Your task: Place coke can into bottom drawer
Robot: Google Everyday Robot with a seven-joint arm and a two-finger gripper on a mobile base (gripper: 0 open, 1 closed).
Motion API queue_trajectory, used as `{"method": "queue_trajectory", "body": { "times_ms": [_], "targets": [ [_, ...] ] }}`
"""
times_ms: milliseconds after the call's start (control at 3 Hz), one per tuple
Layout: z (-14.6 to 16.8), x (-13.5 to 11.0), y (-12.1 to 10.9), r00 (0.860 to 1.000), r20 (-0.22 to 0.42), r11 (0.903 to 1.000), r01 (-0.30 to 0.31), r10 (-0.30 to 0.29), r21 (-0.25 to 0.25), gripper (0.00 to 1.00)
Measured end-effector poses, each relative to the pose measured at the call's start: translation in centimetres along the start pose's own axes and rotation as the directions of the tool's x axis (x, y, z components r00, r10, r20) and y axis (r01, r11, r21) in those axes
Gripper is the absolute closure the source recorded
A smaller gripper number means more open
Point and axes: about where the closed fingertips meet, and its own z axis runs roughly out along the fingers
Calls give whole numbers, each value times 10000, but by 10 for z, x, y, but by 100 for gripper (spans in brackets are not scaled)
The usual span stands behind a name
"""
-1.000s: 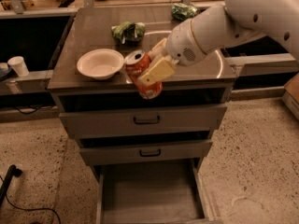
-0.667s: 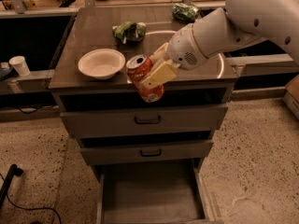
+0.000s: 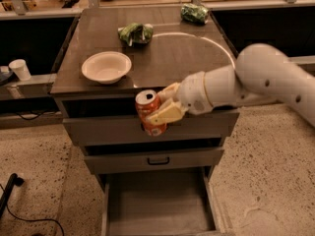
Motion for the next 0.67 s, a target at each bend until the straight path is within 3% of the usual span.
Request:
{"method": "queue_trajectory", "body": {
  "times_ms": [333,667],
  "targets": [
    [24,74,29,9944,873,9973,-623,588,384,100],
    [40,144,58,9858,1261,9912,-1186,1104,588,100]
  ]
}}
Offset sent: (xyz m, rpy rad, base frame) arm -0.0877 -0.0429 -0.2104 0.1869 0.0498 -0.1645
